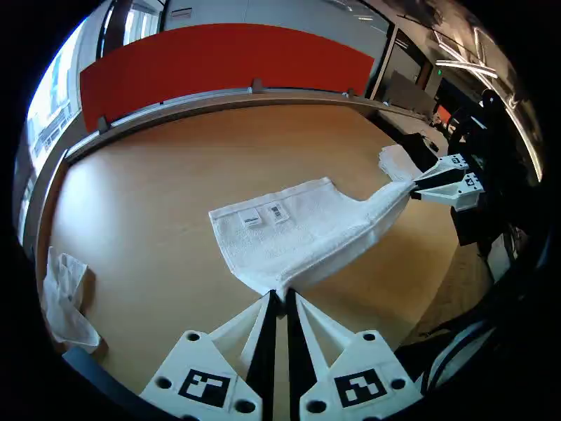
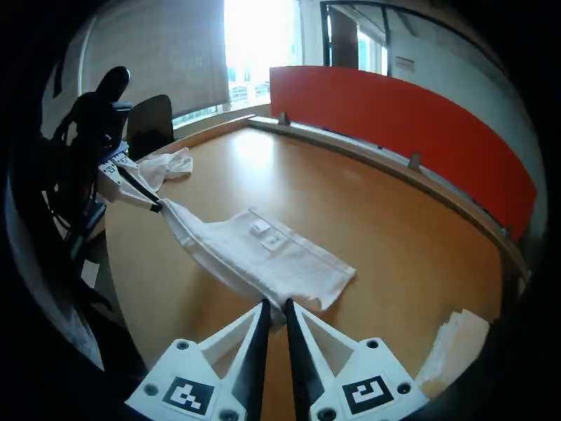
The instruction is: Fold towel
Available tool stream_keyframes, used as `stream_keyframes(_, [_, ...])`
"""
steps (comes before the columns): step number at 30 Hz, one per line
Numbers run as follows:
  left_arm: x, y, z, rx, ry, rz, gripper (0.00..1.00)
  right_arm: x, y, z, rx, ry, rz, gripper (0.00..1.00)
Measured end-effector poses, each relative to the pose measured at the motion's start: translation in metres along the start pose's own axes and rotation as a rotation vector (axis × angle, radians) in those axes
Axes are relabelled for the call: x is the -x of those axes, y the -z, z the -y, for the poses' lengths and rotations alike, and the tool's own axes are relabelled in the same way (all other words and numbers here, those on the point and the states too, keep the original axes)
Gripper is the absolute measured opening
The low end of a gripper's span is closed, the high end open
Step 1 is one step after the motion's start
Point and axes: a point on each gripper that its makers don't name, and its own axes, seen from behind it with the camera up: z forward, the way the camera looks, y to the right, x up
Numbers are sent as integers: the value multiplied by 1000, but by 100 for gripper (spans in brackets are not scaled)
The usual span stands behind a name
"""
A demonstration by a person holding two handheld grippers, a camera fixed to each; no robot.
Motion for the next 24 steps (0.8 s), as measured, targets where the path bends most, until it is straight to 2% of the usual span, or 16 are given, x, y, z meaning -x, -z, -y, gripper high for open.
stream_keyframes(5, [-1,5,-3,5,5,-5,9,-3,4,1,-3,7,-1,17])
stream_keyframes(12, [-1,5,-2,3,6,-6,9,-2,4,3,-8,17,3,17])
stream_keyframes(24, [-3,-8,5,-4,0,4,9,5,-5,-1,-9,16,26,16])
